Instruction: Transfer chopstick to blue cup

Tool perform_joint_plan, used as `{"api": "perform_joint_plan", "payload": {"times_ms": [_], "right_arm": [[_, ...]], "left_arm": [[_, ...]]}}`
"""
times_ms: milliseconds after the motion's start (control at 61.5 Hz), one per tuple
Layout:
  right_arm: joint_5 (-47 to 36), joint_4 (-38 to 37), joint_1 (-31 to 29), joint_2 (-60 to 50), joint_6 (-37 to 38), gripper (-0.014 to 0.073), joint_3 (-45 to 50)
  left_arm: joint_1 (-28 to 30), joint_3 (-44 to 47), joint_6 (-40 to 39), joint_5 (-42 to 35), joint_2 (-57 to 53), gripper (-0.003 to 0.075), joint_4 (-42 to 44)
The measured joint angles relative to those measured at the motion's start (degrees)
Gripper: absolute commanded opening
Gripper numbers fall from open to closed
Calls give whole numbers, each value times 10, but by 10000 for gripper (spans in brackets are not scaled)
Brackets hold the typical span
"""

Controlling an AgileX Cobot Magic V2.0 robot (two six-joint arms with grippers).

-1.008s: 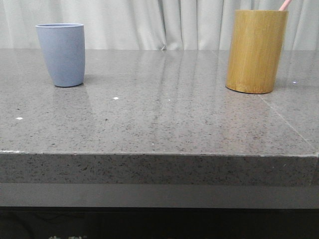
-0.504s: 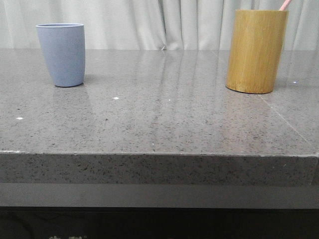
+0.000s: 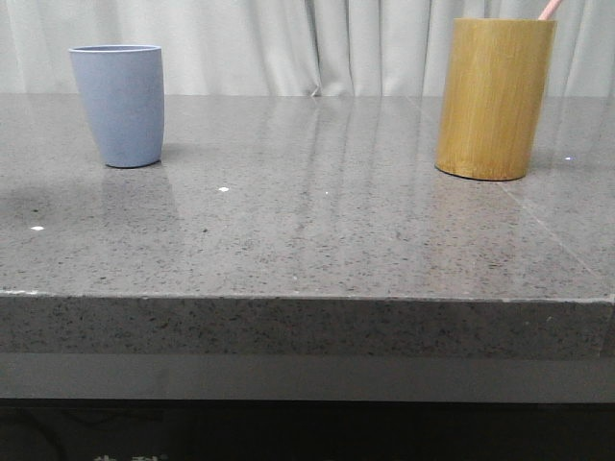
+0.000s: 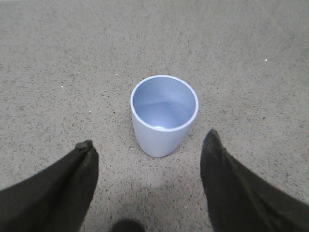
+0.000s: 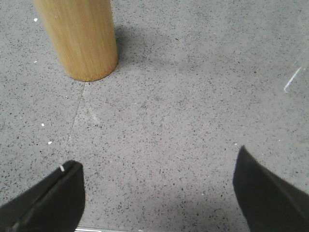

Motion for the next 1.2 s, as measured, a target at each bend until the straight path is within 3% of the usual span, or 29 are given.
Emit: {"api": "perform_joint_plan", "payload": {"times_ms": [341,715,1203], "right_arm": [[0,0,0,0,0,632,0],[0,0,0,0,0,632,0],[0,0,0,0,0,632,0]], "left_arm": [[0,-206,1,130,208,459,21],[0,-325,-20,207,350,451,58],[0,-341,-25,209,390,170,52]]}}
